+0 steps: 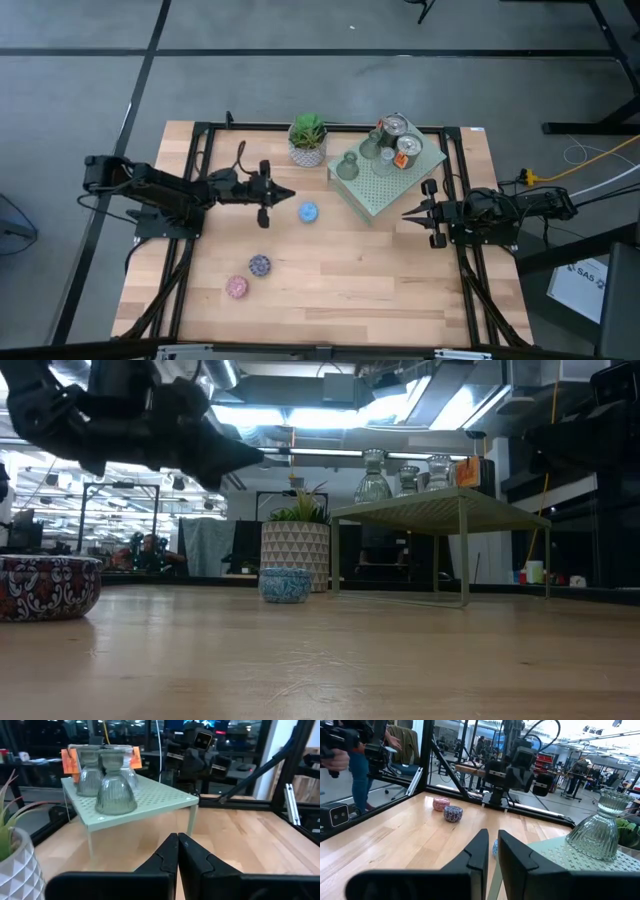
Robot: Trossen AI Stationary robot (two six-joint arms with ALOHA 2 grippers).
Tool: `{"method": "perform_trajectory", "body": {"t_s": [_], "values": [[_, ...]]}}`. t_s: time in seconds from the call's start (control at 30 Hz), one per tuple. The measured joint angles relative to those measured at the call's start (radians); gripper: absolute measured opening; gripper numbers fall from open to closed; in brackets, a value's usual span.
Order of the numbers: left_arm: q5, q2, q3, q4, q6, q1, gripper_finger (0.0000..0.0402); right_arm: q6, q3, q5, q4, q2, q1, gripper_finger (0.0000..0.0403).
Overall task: Pick & Place candle stick holders
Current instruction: Adjust the silver scented candle on the shelf
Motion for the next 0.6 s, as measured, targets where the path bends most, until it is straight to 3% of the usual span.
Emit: {"method": "perform_trajectory", "body": {"t_s": [0.2, 0.43, 0.6], "values": [[0.048, 0.001, -0.048, 0.058, -0.053, 0.039, 0.0002, 0.0, 0.0, 0.0, 0.0, 0.0, 0.0, 0.0043], [-0.035, -0.004, -0.089, 0.049, -0.025, 0.006, 0.0006, 0.0, 0.0, 0.0, 0.0, 0.0, 0.0, 0.0043], [-0.004, -0.094, -0.147, 0.048, -0.058, 0.009, 0.0002, 0.0, 0.0, 0.0, 0.0, 0.0, 0.0, 0.0043]]}}
